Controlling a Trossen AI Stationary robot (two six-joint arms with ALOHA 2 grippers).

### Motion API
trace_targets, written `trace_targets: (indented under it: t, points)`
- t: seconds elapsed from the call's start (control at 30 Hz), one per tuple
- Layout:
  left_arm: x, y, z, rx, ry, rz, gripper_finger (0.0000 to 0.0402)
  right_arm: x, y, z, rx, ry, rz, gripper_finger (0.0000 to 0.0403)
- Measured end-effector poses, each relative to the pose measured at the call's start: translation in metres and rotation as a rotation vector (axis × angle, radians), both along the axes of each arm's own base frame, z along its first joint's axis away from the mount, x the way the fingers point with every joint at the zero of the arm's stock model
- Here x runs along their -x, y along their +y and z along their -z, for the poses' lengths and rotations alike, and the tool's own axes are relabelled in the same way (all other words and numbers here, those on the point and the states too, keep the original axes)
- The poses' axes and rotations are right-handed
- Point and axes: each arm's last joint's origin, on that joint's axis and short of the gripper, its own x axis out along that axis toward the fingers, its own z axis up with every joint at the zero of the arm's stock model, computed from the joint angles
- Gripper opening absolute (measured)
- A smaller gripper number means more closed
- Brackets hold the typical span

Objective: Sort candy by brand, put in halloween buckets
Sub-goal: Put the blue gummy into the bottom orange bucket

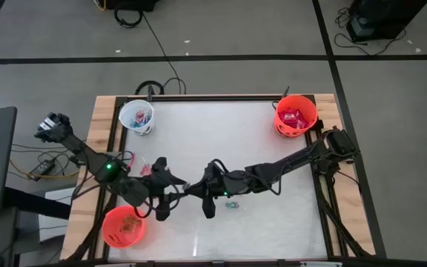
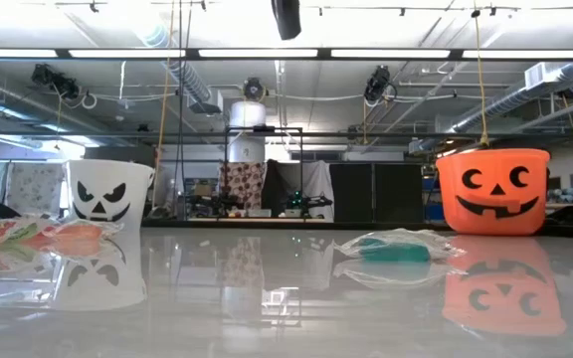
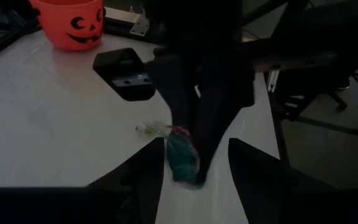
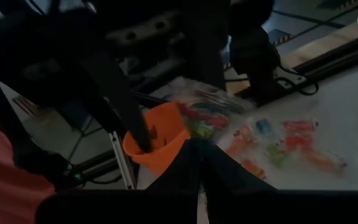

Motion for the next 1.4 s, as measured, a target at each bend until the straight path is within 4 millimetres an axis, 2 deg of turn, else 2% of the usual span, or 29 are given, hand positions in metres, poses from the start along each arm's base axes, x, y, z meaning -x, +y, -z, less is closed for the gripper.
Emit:
trace_targets:
  t: [0.17,0.43,0.57,0.7,0.8,0.93,1.07,1.2,1.4]
  points:
    - [-0.003,0.003,0.001,-0.002,0.006,-0.015,0.015,0.0,0.0,-0.002,0.009,-0.02,0.011,0.0012]
    - [-0.006,0.005,0.0,0.01,-0.011,-0.026,0.0017,0.0,0.001,-0.001,0.022,-0.015,0.01,0.0013]
    - [-0.006,0.005,0.0,0.008,-0.009,-0.026,0.0018,0.0,0.001,0.0,-0.004,-0.003,0.004,0.0035]
    - [-0.001,0.009,-0.001,-0.004,0.009,-0.027,0.0017,0.001,0.001,0.004,-0.033,0.054,0.004,0.0084]
    - [0.012,0.015,-0.013,-0.017,0.054,-0.038,0.0016,0.007,0.004,0.017,-0.035,0.184,-0.004,0.0125]
    - [0.034,0.022,-0.031,-0.04,0.235,0.023,0.0016,0.017,0.007,0.034,-0.021,0.378,0.013,0.0169]
    - [0.054,0.022,-0.042,0.012,0.425,0.165,0.0015,0.028,0.008,0.047,0.001,0.533,0.037,0.0186]
    - [0.072,0.014,-0.036,0.092,0.598,0.227,0.0015,0.034,0.01,0.052,0.002,0.602,0.045,0.0185]
    - [0.096,-0.011,-0.005,0.189,0.777,0.241,0.0015,0.035,0.008,0.052,-0.054,0.608,0.115,0.0184]
